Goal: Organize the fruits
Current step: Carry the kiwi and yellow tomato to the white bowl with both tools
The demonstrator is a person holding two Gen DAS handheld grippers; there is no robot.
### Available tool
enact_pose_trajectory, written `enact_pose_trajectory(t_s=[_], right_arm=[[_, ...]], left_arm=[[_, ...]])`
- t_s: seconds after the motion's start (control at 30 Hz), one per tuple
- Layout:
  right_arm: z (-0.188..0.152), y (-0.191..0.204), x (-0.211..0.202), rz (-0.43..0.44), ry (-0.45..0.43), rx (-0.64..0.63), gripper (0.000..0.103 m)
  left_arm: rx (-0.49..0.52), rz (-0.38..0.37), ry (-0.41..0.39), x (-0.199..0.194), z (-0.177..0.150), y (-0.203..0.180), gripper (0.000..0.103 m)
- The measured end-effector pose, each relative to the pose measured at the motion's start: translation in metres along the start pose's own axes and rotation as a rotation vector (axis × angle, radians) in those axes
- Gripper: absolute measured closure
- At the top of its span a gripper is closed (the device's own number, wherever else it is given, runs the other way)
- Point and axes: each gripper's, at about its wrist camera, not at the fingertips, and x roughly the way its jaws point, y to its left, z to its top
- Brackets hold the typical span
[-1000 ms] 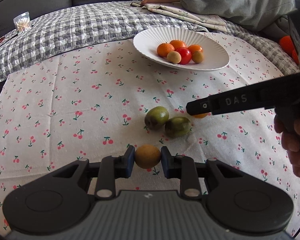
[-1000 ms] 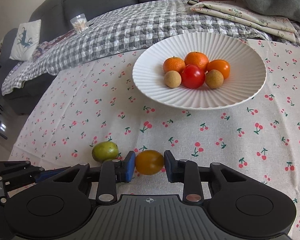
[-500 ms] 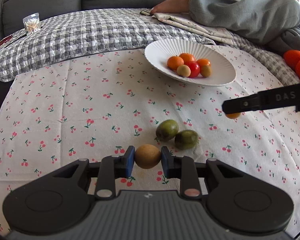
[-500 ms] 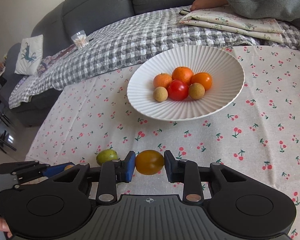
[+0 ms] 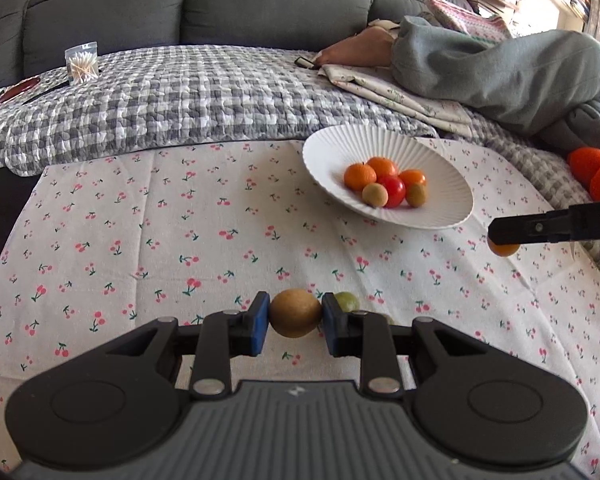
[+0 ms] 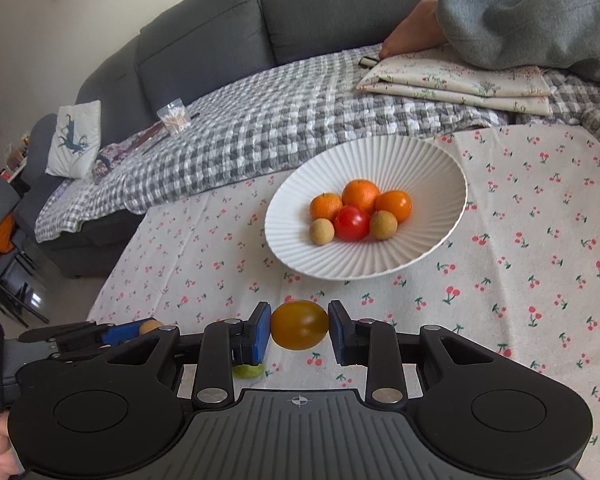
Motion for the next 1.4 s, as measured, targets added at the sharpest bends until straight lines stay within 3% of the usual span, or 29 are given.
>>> enact_pose_trajectory(t_s=[0.37,0.83,1.4], right_arm=[[0.011,-0.011,-0.015,-0.022,-0.049,0.010,0.074],[0.025,-0.040,-0.021,-0.076,-0.092,0.039,0.074],[0.040,-0.062,-0.008,-0.115,-0.109,0.067,0.074]], left_arm=[[-0.011,-0.003,-0.065,0.001,0.022,-0.007,0.077],[0.051,0.005,-0.075,0.025,0.042,-0.036,0.077],[0.095,-0.018,-0.085,0.080,0.071,-0.066,0.077]])
